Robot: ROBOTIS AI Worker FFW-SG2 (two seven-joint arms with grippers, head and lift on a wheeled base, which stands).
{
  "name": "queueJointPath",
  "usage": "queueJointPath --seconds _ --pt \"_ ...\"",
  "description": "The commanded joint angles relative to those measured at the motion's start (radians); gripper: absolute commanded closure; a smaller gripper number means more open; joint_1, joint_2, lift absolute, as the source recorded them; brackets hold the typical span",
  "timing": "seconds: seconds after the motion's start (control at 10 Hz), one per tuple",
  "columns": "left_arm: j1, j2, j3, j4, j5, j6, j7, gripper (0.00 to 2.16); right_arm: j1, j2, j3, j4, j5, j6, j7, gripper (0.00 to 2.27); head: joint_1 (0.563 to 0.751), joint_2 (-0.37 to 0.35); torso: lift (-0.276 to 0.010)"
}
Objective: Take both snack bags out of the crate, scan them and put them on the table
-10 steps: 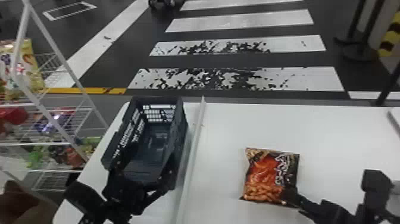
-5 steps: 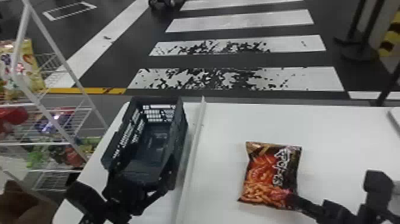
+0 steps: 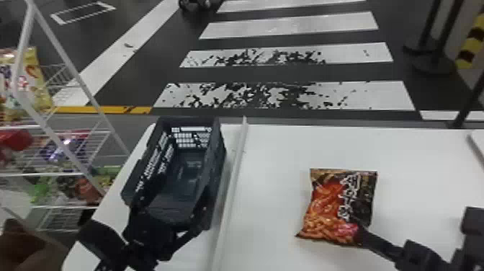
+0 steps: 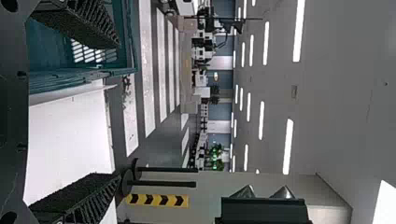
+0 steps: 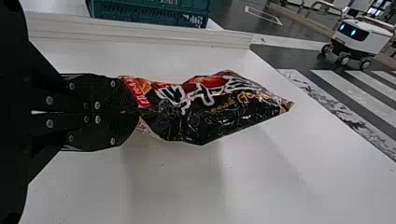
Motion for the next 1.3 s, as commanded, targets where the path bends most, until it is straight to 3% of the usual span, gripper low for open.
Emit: queueJointPath --seconds 0.0,0.3,0.5,0.7,1.0,1.2 --pt "-0.001 0.000 0.000 0.001 0.000 0.000 0.002 0.00 0.042 0.001 0.042 -0.112 0.128 -0.072 -0.024 2.25 0.695 0.212 -0.092" --pt "-0.001 0.000 0.000 0.008 0.002 0.003 0.005 0.00 0.087 0.001 0.186 -0.270 0.462 -0.167 -0.093 2.25 0.695 0.162 -0.092" --pt "0.001 0.002 0.000 0.012 0.006 0.003 0.005 0.00 0.101 0.001 0.343 -0.306 0.778 -0.235 -0.172 2.25 0.695 0.144 -0.092" --pt "-0.002 0.002 0.000 0.015 0.008 0.003 0.005 0.00 0.101 0.001 0.470 -0.318 1.002 -0.256 -0.226 2.25 0.695 0.132 -0.092" --pt "-0.005 0.003 0.000 0.023 0.014 0.003 0.005 0.00 0.101 0.001 0.689 -0.284 1.452 -0.262 -0.306 2.25 0.695 0.144 -0.092" --pt "-0.008 0.003 0.000 0.024 0.015 0.003 0.006 0.00 0.088 0.001 0.762 -0.163 1.653 -0.321 -0.306 2.25 0.695 0.160 -0.092"
